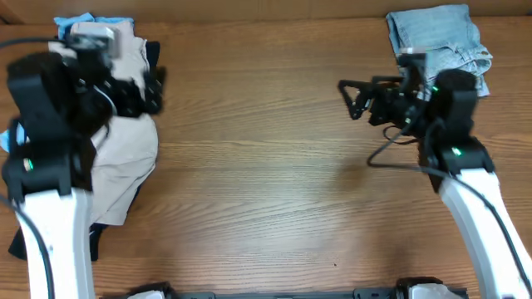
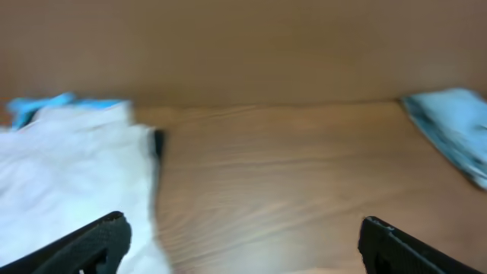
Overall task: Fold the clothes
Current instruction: 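Reach the left gripper to the beige shorts on the stack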
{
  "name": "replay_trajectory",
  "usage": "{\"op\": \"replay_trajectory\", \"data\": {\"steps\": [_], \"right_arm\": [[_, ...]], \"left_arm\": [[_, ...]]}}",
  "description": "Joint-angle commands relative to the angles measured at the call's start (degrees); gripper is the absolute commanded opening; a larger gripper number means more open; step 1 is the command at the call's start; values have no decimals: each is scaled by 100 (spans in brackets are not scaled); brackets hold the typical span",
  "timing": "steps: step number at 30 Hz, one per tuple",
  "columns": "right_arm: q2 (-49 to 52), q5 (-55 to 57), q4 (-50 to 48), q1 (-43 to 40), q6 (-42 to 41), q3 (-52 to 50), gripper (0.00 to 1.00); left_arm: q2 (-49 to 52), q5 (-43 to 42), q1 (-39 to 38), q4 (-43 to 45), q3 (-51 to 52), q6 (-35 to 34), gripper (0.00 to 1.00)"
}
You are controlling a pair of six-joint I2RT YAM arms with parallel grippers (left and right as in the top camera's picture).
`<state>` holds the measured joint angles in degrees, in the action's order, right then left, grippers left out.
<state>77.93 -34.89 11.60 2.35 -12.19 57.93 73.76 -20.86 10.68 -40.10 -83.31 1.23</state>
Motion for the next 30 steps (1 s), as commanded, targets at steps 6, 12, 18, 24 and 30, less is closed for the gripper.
{"op": "replay_trajectory", "data": {"steps": [6, 12, 18, 24, 30], "right_arm": [[1029, -1019, -87, 151, 26, 136, 100], [1228, -662, -146, 553, 26, 133, 100], [1231, 90, -153, 1091, 24, 133, 100], [1231, 575, -190, 1458, 24, 133, 100], [1231, 577, -210, 1495, 22, 133, 100]], "left_arm": [[2358, 352, 1661, 153, -1117, -297, 85], [3460, 350, 2177, 417, -1480, 831, 82], [4089, 743, 2623, 404, -1480, 1552, 77], [4509, 776, 3056, 422, -1480, 1788, 71], [4830, 776, 3287, 302, -1480, 2264, 70]]}}
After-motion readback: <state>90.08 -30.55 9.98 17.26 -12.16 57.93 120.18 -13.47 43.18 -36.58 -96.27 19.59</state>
